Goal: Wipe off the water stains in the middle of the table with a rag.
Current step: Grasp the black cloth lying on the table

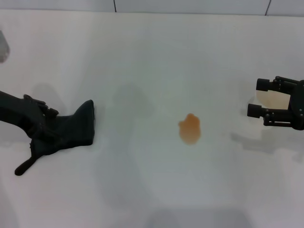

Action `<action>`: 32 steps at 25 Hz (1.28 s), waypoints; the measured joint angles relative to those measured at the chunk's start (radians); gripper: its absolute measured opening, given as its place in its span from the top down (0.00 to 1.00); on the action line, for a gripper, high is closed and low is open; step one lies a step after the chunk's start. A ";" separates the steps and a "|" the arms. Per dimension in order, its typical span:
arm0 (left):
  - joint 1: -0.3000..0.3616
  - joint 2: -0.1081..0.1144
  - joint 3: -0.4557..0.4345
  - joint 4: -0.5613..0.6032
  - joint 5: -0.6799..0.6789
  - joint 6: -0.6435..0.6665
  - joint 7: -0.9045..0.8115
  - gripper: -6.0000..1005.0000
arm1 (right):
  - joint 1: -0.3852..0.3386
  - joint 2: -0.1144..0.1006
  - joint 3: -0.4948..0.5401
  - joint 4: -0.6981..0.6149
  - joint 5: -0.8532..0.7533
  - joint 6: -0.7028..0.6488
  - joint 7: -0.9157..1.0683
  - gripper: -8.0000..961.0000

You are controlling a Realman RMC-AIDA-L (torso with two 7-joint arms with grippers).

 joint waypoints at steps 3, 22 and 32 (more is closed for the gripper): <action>-0.001 -0.005 0.015 -0.015 0.000 -0.020 0.003 0.12 | 0.001 0.000 0.000 0.000 0.000 -0.001 0.000 0.12; 0.006 -0.010 0.019 -0.058 0.013 -0.071 0.006 0.12 | -0.005 -0.001 -0.008 0.000 -0.003 -0.007 0.012 0.12; 0.004 -0.007 0.015 -0.056 0.009 -0.084 0.006 0.12 | -0.006 -0.003 -0.007 -0.010 -0.009 -0.009 0.026 0.12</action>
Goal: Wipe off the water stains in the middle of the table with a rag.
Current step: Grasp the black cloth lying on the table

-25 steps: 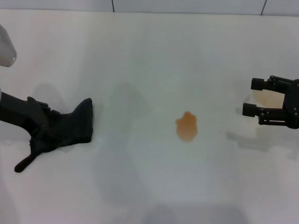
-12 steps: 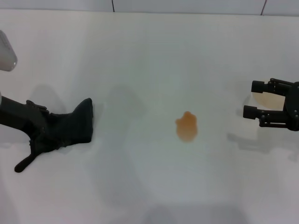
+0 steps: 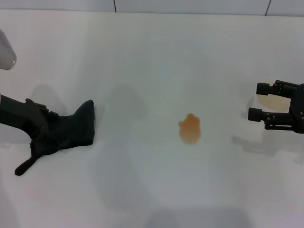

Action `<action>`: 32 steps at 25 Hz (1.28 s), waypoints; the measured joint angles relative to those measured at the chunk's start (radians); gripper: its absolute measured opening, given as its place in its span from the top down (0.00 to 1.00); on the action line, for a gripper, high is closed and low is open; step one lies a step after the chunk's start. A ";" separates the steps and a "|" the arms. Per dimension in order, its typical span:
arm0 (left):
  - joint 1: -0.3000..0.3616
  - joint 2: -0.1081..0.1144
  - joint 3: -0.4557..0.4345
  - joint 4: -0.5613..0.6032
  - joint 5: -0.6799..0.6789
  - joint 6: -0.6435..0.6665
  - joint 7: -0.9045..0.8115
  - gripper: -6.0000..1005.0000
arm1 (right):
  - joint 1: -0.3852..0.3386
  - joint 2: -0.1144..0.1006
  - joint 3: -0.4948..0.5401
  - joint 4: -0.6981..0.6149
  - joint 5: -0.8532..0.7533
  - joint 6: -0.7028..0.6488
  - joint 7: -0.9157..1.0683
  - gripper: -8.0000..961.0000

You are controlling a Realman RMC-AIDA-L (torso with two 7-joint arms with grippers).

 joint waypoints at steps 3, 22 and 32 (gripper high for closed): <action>-0.003 0.000 -0.001 -0.003 0.001 -0.002 0.000 0.12 | 0.001 0.000 0.003 0.000 0.000 0.000 0.000 0.12; -0.004 -0.003 -0.001 -0.004 0.004 -0.044 -0.020 0.47 | 0.005 -0.001 0.007 -0.002 0.000 0.000 0.009 0.12; -0.001 -0.025 0.005 -0.005 0.020 -0.082 -0.017 0.73 | 0.007 -0.002 0.007 -0.007 0.007 -0.013 0.012 0.12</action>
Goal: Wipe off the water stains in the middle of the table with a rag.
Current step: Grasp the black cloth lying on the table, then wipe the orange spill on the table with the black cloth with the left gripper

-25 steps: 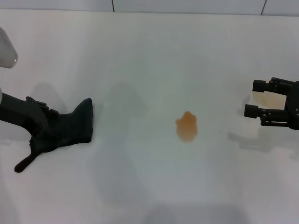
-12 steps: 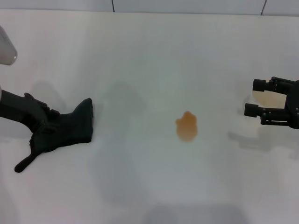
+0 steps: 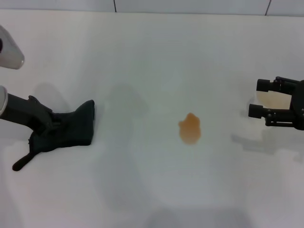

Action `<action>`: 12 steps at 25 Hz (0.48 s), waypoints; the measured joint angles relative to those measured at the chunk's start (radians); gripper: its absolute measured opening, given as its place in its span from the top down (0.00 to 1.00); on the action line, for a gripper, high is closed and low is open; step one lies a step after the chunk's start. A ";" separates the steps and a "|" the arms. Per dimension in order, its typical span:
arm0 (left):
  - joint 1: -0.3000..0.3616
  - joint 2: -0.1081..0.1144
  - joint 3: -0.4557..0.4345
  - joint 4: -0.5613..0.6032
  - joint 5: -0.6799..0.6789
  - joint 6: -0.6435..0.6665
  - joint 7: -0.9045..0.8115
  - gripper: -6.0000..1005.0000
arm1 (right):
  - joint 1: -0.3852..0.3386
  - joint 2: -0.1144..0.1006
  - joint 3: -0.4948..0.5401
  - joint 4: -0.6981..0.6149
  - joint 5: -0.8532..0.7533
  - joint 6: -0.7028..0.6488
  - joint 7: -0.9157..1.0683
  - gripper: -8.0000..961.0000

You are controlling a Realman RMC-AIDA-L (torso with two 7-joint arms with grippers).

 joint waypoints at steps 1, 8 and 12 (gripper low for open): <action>-0.001 -0.006 0.000 0.000 0.006 -0.008 0.001 0.75 | 0.000 0.000 0.000 -0.004 0.000 -0.001 0.000 0.12; -0.011 -0.021 0.001 0.005 0.019 -0.035 0.002 0.81 | -0.001 0.001 -0.003 -0.023 0.001 -0.001 0.015 0.12; -0.014 -0.021 0.001 0.016 0.010 -0.034 0.006 0.88 | -0.002 0.002 0.000 -0.024 0.001 -0.002 0.015 0.12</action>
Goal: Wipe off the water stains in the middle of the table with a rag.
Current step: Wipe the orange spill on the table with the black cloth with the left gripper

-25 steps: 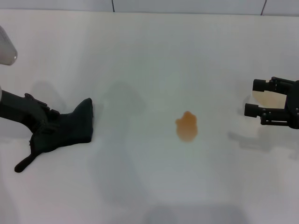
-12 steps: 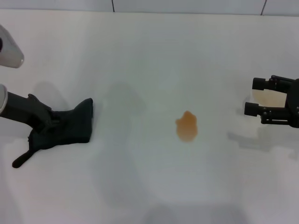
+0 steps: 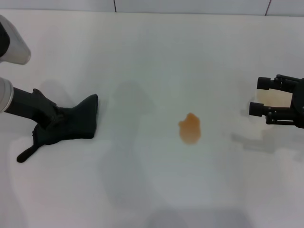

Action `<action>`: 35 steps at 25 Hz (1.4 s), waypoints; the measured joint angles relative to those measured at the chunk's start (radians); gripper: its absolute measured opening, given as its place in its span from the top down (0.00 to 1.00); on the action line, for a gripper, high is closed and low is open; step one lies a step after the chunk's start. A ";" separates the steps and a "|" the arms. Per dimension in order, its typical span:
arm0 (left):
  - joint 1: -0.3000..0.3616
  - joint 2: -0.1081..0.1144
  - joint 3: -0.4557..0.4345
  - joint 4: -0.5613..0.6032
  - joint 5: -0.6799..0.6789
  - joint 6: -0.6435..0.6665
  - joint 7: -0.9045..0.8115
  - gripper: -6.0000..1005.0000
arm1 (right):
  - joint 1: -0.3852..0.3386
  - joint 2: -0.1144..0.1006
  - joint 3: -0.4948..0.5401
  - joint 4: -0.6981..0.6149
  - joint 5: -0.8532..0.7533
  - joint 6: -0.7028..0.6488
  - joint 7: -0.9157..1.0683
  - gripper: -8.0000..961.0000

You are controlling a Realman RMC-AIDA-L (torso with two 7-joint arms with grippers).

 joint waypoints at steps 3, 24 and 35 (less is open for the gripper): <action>-0.005 -0.001 0.002 0.004 0.000 0.004 0.001 0.91 | 0.002 0.000 0.000 0.000 0.000 0.000 0.000 0.12; -0.169 -0.048 0.085 -0.093 -0.162 -0.089 0.090 0.92 | 0.006 0.000 -0.007 0.000 0.002 0.007 0.001 0.12; -0.256 -0.052 0.243 -0.243 -0.343 -0.260 0.174 0.92 | 0.015 0.001 -0.011 -0.008 0.002 0.001 0.001 0.12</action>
